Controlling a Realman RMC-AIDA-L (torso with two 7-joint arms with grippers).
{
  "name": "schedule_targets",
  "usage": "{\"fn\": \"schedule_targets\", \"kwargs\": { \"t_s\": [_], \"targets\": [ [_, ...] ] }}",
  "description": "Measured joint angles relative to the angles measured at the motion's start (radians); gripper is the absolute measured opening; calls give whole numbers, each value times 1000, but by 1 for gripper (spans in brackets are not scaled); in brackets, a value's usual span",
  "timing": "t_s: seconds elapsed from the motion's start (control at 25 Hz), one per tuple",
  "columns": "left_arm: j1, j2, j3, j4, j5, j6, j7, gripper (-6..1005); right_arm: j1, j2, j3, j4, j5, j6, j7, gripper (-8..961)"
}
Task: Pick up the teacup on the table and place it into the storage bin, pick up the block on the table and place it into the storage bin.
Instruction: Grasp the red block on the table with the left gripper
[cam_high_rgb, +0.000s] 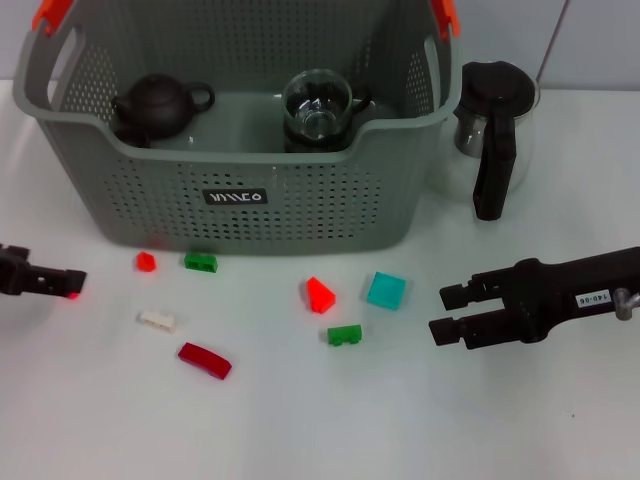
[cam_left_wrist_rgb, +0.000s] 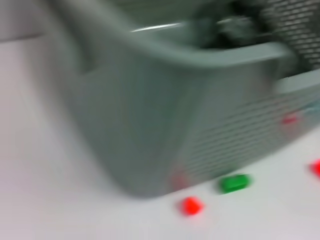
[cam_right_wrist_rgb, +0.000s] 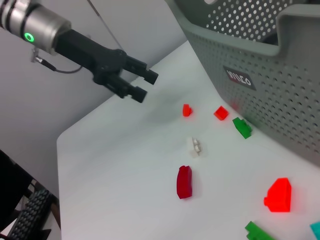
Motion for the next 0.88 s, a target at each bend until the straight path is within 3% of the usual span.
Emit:
{"fn": "schedule_targets", "kwargs": {
  "t_s": [0.36, 0.72, 0.88],
  "targets": [
    [31, -1, 135, -80, 32, -159, -62, 882, -8, 1, 0, 4, 1, 28, -17, 711],
    [-34, 4, 190, -148, 167, -229, -139, 861, -9, 2, 0, 5, -1, 27, -18, 711],
    [-62, 1, 225, -165, 222, -232, -169, 716, -7, 2, 0, 4, -2, 26, -16, 711]
  ]
}}
